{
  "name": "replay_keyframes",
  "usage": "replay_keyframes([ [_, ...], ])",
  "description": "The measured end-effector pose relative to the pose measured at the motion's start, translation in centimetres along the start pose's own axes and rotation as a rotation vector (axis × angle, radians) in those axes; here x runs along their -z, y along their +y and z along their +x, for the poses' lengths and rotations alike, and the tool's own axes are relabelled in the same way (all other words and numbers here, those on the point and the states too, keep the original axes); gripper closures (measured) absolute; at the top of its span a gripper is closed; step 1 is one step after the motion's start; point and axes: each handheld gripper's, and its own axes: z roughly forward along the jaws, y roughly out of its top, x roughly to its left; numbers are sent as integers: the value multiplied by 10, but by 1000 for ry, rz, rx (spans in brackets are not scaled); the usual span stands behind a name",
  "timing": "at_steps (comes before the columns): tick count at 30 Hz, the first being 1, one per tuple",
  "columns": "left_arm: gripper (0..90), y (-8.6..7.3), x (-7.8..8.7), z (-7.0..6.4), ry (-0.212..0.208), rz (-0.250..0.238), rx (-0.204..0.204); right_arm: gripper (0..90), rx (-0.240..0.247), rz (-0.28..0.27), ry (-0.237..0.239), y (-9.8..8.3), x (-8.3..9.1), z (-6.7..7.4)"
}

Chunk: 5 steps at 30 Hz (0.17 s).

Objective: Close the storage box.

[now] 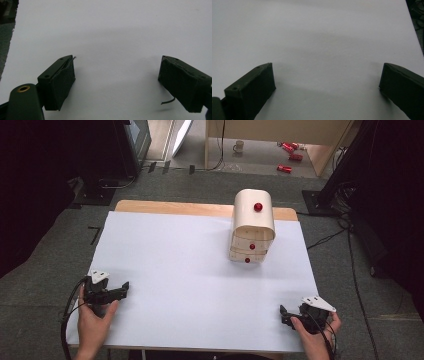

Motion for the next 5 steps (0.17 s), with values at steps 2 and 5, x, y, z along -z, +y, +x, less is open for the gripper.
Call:
replay_keyframes([
  [2, 138, 0, 0, 0, 0, 0, 1, 0, 0, 1, -1, 0, 0, 0],
  [5, 138, 0, 0, 0, -1, 0, 2, 0, -3, 3, 2, 0, 0, 0],
])
